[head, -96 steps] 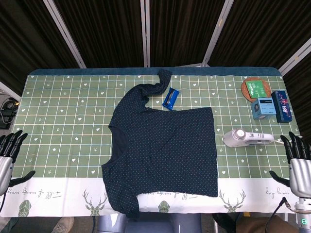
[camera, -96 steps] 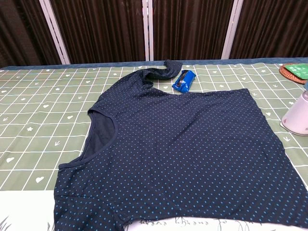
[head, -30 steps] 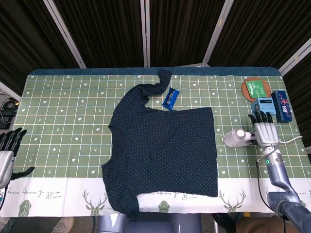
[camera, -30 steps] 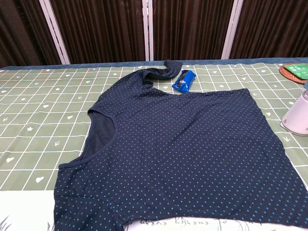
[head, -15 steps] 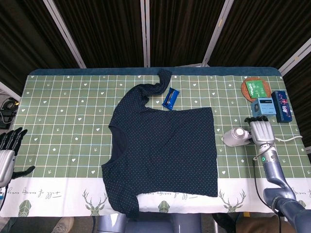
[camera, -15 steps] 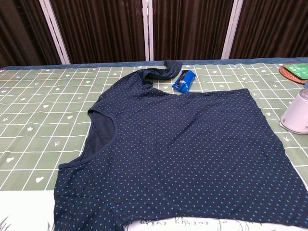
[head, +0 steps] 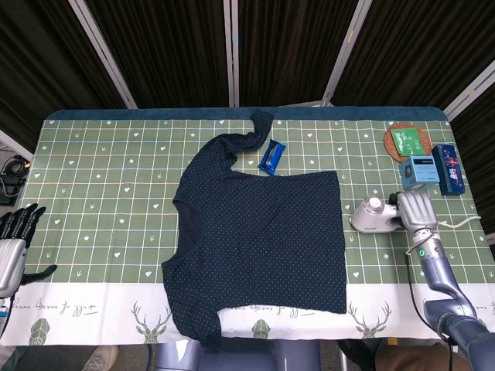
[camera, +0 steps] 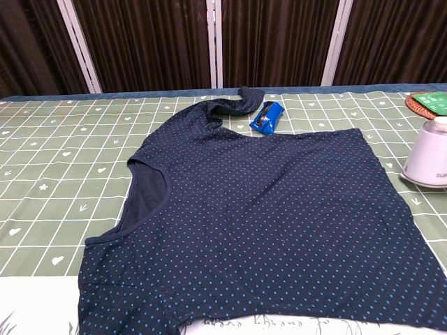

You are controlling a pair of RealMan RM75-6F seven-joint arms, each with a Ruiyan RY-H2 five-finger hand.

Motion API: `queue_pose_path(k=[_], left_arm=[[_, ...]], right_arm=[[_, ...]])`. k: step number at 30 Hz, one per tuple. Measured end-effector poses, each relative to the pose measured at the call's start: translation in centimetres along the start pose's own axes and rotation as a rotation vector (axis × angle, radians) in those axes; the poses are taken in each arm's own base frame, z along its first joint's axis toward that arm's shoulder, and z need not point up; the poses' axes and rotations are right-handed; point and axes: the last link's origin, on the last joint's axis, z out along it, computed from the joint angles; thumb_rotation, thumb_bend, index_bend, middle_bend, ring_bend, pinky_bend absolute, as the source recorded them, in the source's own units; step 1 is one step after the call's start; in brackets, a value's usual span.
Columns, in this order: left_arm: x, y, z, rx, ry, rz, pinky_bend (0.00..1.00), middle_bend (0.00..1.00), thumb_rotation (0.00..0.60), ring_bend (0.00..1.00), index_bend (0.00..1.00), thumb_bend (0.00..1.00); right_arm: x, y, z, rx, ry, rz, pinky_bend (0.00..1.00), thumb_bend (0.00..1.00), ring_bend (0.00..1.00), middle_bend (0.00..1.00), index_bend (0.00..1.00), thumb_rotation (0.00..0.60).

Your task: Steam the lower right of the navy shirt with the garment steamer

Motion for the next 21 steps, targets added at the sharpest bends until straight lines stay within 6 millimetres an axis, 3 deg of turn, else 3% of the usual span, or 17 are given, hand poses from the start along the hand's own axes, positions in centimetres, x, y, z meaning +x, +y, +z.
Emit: queue_pose_path(k=[6,11,15,21], left_arm=[[0.2,0.1,0.0,-0.005,0.003,-0.009,0.00,0.00,0.600,0.00,0.00,0.00],[0.2,0.1,0.0,-0.011,-0.001,-0.017,0.00,0.00,0.600,0.00,0.00,0.00],[0.2,0.1,0.1,-0.009,-0.003,-0.021,0.00,0.00,0.600,0.00,0.00,0.00],[0.1,-0.2,0.3,0.001,-0.009,-0.024,0.00,0.00,0.600,0.00,0.00,0.00]], right_arm=[[2.0,-0.3,-0.5,0.096,0.090,0.073,0.88,0.97,0.61,0.60,0.77,0.600],[3.6,-2.1,-0.8,0.214,0.167,0.094,0.88,0.97,0.61,0.60,0.77,0.600],[4.5,-5.2,-1.0,0.356,0.213,0.081,0.88,0.97,0.61,0.60,0.77,0.600],[4.2,-10.9,-1.7,0.589,0.202,0.023,0.88,0.97,0.61,0.60,0.77,0.600]])
